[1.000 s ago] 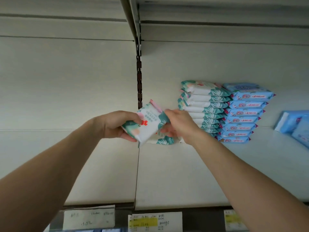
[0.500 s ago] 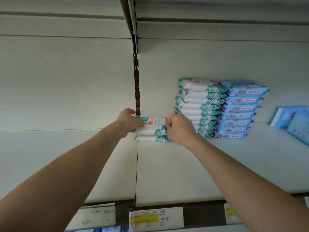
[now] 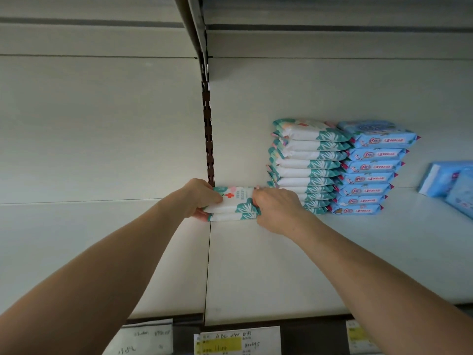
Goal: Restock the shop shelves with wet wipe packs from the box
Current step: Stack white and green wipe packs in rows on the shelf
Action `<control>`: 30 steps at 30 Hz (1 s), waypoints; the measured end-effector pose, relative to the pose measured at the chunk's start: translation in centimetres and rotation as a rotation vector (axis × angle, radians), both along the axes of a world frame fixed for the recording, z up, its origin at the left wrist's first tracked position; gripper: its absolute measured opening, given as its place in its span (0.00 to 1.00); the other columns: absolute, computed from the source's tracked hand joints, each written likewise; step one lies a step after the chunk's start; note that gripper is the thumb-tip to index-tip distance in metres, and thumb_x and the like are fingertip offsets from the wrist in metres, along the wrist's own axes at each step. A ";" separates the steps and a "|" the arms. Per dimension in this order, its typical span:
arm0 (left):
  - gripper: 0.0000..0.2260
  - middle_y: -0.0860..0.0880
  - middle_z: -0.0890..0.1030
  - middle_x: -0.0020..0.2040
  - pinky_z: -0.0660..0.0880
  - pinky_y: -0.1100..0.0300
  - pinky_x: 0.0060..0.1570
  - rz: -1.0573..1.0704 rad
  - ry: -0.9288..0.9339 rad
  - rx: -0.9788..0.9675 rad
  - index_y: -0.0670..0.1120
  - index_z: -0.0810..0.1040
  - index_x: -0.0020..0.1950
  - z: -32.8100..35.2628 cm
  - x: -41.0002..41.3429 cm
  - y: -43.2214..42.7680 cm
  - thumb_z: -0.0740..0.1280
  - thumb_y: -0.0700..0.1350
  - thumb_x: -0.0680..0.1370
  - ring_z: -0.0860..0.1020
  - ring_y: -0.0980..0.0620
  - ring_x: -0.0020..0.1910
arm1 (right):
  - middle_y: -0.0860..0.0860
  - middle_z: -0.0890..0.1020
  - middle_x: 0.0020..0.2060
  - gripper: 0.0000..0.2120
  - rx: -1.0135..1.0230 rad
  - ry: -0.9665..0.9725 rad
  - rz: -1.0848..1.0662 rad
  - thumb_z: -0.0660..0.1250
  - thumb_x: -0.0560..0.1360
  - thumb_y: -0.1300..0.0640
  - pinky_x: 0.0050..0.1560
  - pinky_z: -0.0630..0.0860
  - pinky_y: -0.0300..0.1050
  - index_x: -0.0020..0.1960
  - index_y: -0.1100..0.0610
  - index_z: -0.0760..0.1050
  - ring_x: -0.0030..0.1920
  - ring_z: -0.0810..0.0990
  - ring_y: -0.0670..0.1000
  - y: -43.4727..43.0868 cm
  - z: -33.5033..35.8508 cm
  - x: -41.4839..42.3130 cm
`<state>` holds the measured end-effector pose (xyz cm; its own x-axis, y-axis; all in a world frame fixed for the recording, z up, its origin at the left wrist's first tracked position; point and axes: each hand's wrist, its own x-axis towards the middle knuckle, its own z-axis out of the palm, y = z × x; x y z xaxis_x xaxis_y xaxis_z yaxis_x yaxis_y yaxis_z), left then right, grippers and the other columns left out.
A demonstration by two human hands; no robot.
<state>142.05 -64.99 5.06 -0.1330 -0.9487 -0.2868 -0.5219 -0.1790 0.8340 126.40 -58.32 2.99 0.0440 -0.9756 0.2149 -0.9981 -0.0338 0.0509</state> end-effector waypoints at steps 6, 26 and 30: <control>0.18 0.41 0.75 0.53 0.79 0.51 0.47 0.069 0.187 0.044 0.38 0.73 0.65 -0.2 0.3 0.2 0.68 0.34 0.76 0.78 0.45 0.43 | 0.56 0.78 0.57 0.21 -0.124 0.154 0.036 0.54 0.79 0.69 0.41 0.66 0.47 0.71 0.61 0.64 0.54 0.79 0.57 -0.7 -1.3 -0.2; 0.15 0.42 0.75 0.56 0.79 0.49 0.51 -0.012 0.074 0.063 0.43 0.72 0.64 -0.4 2.5 0.7 0.64 0.36 0.78 0.77 0.44 0.49 | 0.54 0.79 0.52 0.12 -0.087 0.000 0.012 0.56 0.79 0.65 0.38 0.64 0.46 0.60 0.58 0.71 0.50 0.79 0.56 -0.6 -0.7 1.8; 0.20 0.44 0.74 0.55 0.79 0.51 0.51 -0.050 0.017 0.006 0.46 0.71 0.69 -0.5 1.6 0.8 0.63 0.37 0.77 0.76 0.47 0.44 | 0.54 0.79 0.53 0.19 -0.088 0.097 -0.005 0.52 0.81 0.66 0.39 0.65 0.46 0.70 0.58 0.65 0.51 0.79 0.56 -0.2 -0.6 1.0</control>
<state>143.65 -64.21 4.56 -0.1849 -0.9390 -0.2902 -0.5159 -0.1586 0.8419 127.37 -58.57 2.38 0.0635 -0.9536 0.2944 -0.9886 -0.0197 0.1495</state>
